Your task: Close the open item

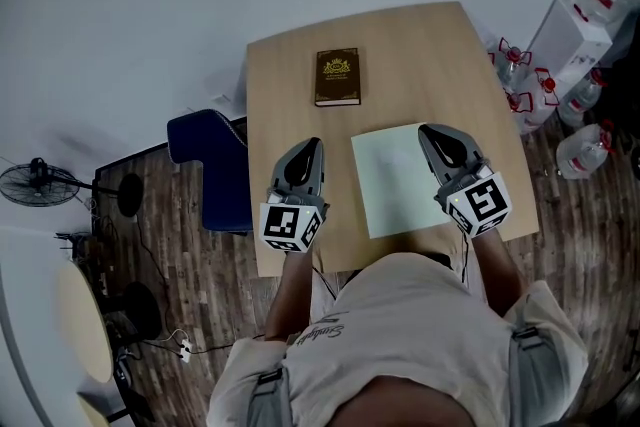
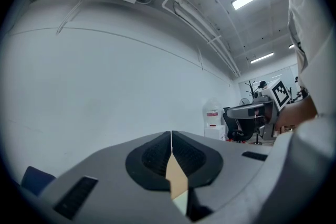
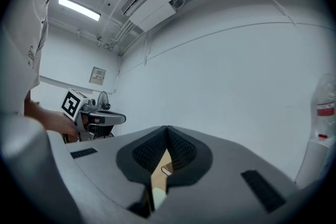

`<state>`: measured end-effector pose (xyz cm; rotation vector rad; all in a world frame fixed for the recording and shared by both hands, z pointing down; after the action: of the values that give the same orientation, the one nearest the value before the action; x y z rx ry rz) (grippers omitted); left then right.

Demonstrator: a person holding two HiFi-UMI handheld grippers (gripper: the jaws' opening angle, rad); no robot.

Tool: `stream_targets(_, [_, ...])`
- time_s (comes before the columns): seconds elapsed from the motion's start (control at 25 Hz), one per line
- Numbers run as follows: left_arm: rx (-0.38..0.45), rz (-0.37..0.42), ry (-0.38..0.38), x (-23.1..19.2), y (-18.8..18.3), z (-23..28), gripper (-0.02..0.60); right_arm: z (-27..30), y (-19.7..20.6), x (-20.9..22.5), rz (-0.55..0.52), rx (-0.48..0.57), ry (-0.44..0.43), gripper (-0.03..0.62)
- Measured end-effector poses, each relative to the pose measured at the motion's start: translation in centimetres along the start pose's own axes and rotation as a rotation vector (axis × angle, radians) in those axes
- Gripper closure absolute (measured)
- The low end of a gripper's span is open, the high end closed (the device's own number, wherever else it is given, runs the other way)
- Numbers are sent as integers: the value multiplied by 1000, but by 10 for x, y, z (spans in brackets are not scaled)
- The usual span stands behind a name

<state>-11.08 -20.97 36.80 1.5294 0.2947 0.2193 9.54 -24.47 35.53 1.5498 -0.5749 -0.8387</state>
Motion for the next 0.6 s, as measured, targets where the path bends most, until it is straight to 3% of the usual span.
stream_targets(0.6, [-19,-28,-11,-3,12,-9,565,-5,10,-8,16,-27,-9,605])
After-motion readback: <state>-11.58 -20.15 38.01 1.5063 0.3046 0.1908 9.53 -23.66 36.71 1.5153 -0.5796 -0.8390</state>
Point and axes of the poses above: the fingertips, and each gripper's own axes: z forward along the fingers, x to its right, y out of its underside, the point moved 2 cm from there along -z, backward along the fingers, and after that the axes turned 6 degrees about -z, right-handed, at the moved point
